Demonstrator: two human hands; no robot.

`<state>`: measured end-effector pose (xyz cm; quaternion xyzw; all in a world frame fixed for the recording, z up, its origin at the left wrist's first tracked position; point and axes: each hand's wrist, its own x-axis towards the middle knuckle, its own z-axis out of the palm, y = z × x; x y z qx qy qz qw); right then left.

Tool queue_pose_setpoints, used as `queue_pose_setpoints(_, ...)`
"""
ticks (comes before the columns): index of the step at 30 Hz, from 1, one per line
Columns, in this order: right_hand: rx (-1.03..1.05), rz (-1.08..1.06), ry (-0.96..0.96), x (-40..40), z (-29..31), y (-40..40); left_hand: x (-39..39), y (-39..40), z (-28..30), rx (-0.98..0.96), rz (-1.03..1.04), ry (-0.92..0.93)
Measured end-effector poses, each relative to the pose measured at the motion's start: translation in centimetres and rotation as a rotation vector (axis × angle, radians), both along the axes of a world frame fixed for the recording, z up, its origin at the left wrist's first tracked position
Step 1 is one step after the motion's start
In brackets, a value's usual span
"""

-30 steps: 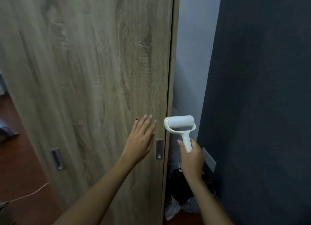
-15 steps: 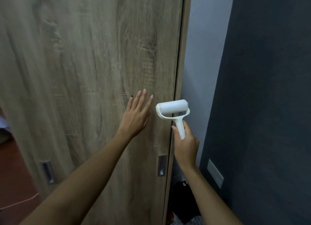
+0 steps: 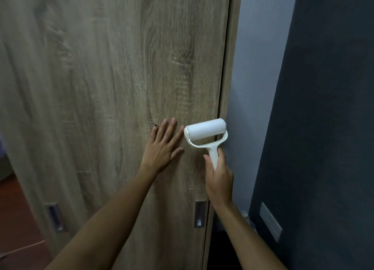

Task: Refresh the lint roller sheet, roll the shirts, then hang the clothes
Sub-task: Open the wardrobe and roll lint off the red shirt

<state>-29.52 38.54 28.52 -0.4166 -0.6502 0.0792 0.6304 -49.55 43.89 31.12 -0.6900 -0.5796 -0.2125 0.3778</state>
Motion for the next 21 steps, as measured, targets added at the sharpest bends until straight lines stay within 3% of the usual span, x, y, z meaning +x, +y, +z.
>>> queue_pose_setpoints(12, -0.017, 0.038, 0.07, -0.5, -1.6, 1.3, -2.6, 0.5, -0.7, 0.107, 0.027, 0.06)
queue_pose_setpoints(21, -0.065, 0.093, 0.054, -2.4, -2.2, 2.0, -7.4, -1.5, -0.6, 0.055, 0.112, 0.06)
